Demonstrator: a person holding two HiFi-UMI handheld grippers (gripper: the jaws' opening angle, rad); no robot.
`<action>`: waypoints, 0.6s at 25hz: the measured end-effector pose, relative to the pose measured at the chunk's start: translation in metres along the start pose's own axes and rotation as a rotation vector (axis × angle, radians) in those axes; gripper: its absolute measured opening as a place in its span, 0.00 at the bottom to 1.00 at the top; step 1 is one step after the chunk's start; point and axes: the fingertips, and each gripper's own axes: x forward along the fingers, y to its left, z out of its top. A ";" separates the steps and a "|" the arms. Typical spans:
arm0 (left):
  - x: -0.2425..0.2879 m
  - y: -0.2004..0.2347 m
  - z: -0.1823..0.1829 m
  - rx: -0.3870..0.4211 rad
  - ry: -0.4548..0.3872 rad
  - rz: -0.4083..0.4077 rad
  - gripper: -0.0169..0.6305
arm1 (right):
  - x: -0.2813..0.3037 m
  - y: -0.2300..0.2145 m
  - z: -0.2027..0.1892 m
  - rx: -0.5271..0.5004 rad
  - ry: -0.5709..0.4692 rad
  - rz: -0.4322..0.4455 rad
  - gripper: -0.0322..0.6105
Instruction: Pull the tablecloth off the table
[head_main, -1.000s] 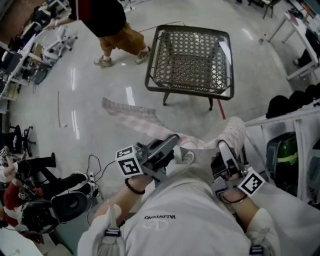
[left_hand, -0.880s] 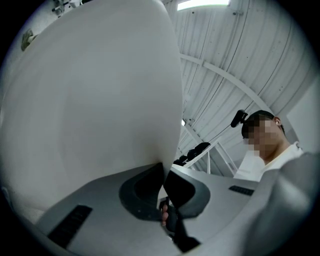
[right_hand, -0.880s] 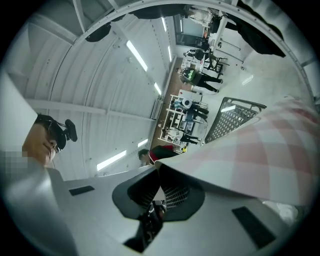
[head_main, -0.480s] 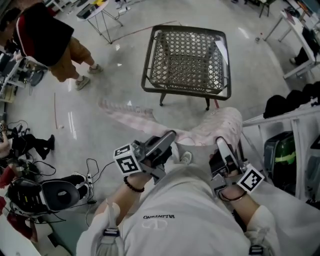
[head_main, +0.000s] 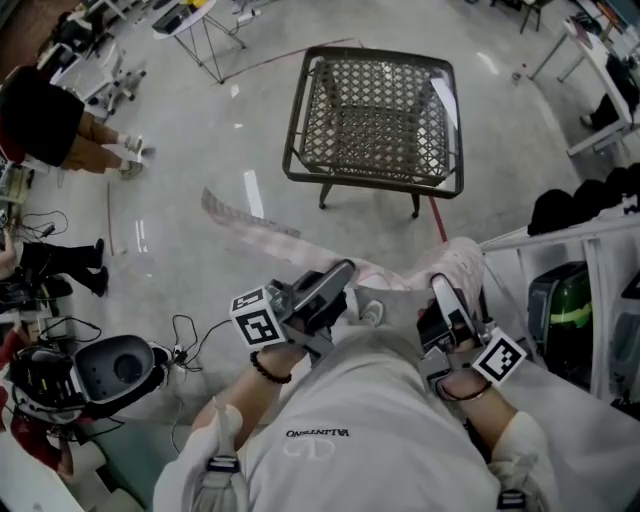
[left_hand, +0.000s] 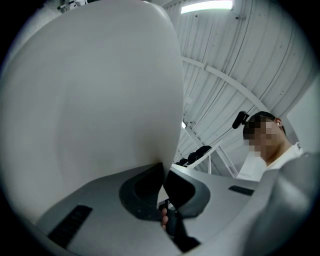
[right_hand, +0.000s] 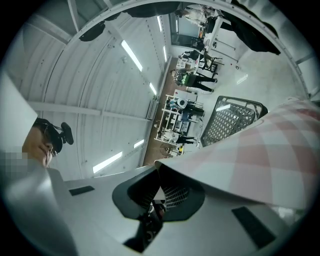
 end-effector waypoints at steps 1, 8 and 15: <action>0.000 0.000 0.000 -0.001 0.001 -0.002 0.03 | 0.000 0.000 -0.001 0.002 -0.001 -0.001 0.07; 0.002 0.000 -0.004 -0.004 0.007 -0.004 0.03 | -0.003 -0.002 0.001 -0.002 -0.005 -0.003 0.07; 0.004 0.001 -0.006 -0.001 0.005 0.000 0.03 | -0.006 -0.004 0.004 0.005 -0.011 -0.006 0.07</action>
